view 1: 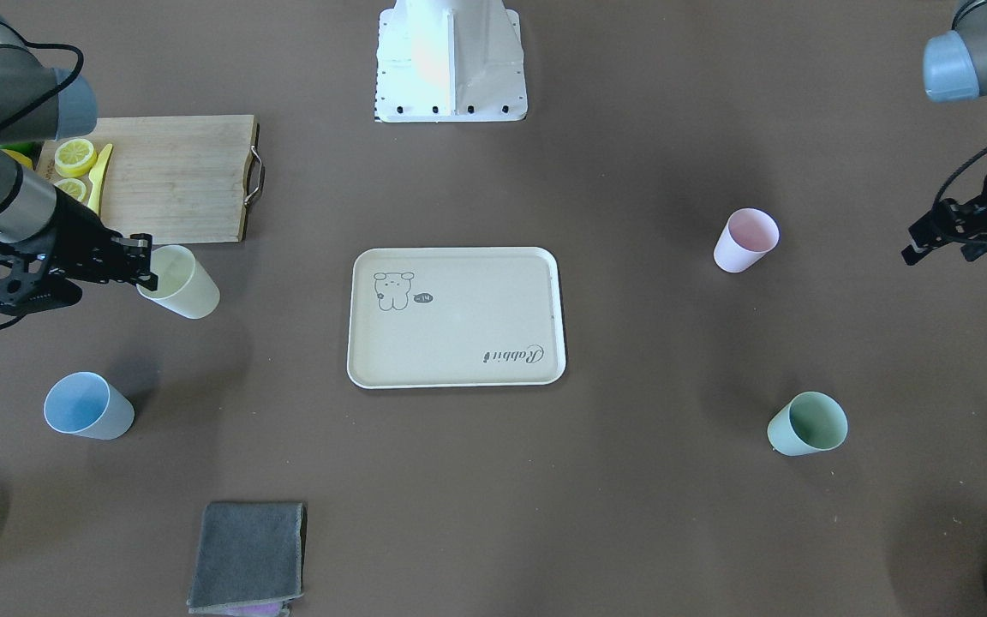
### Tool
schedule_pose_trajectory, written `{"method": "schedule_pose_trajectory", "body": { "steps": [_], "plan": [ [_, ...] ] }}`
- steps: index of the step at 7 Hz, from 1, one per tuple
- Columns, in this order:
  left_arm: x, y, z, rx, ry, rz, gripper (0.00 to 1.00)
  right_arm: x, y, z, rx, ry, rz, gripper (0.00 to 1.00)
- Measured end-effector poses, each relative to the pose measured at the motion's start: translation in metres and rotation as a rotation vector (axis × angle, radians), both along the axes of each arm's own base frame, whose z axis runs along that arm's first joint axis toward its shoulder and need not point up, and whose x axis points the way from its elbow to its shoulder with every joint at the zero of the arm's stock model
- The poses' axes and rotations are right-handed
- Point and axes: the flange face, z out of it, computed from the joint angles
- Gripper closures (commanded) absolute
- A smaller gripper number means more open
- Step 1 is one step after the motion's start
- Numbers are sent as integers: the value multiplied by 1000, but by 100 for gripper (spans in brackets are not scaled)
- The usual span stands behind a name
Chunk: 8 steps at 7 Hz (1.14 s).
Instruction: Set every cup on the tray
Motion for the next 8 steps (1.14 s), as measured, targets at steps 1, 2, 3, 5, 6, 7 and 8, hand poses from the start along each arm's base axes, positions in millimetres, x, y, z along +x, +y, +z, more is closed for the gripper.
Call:
{"method": "schedule_pose_trajectory", "body": {
  "steps": [1, 2, 3, 5, 6, 7, 8],
  "plan": [
    [25, 15, -1, 13, 29, 19, 9, -31, 0, -38, -9, -23, 15, 100],
    [48, 33, 2, 33, 48, 32, 9, -66, 7, -68, -2, -30, 26, 100],
    [74, 49, 5, 51, 48, 41, 9, -101, 17, -92, 10, -23, 34, 100],
    [119, 72, 3, 61, 37, 62, 36, -151, 35, -127, 23, 20, 36, 100],
    [132, 79, 3, 64, 31, 75, 86, -166, 42, -130, 25, 39, 36, 100],
    [140, 83, 3, 65, 26, 84, 100, -175, 44, -126, 21, 56, 35, 100],
    [145, 86, 3, 64, 23, 85, 100, -181, 44, -121, 15, 71, 34, 100]
  ]
}}
